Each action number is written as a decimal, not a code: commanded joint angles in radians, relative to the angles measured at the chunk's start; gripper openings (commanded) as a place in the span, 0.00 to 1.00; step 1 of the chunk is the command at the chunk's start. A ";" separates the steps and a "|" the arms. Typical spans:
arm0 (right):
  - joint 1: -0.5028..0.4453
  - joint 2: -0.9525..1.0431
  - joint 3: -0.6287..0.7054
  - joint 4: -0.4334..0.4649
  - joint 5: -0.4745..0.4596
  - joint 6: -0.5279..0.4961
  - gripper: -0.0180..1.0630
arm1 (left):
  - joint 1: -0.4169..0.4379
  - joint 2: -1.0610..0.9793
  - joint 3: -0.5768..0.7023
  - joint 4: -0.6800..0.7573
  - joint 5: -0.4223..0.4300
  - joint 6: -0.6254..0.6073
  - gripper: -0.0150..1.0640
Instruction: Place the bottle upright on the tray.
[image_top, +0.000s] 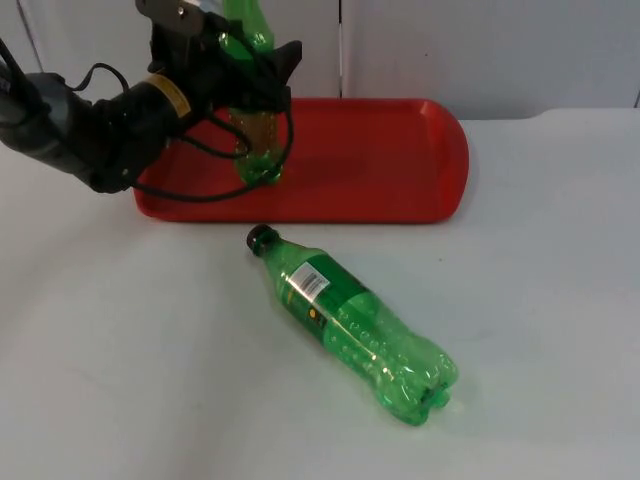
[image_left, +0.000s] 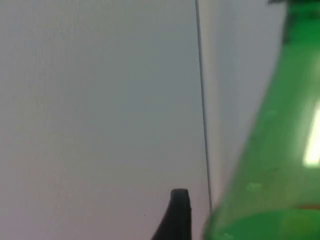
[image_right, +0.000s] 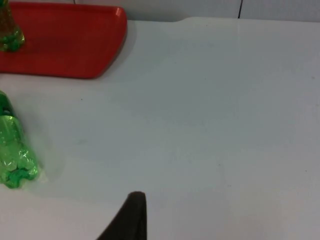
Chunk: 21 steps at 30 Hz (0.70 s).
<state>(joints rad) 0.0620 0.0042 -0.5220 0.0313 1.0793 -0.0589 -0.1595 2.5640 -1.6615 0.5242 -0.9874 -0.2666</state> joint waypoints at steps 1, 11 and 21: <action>-0.006 -0.004 0.005 -0.003 0.000 -0.002 0.99 | -0.001 -0.001 -0.001 0.009 -0.029 -0.010 0.70; -0.006 -0.004 0.005 -0.003 0.000 -0.002 0.99 | -0.001 -0.001 0.001 0.022 -0.041 -0.014 0.99; -0.006 -0.004 0.005 -0.003 0.000 -0.002 0.99 | 0.034 -0.021 0.022 0.184 -0.027 -0.150 0.99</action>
<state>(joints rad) 0.0620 0.0042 -0.5220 0.0313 1.0793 -0.0589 -0.1345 2.5619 -1.6494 0.6900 -1.0125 -0.3927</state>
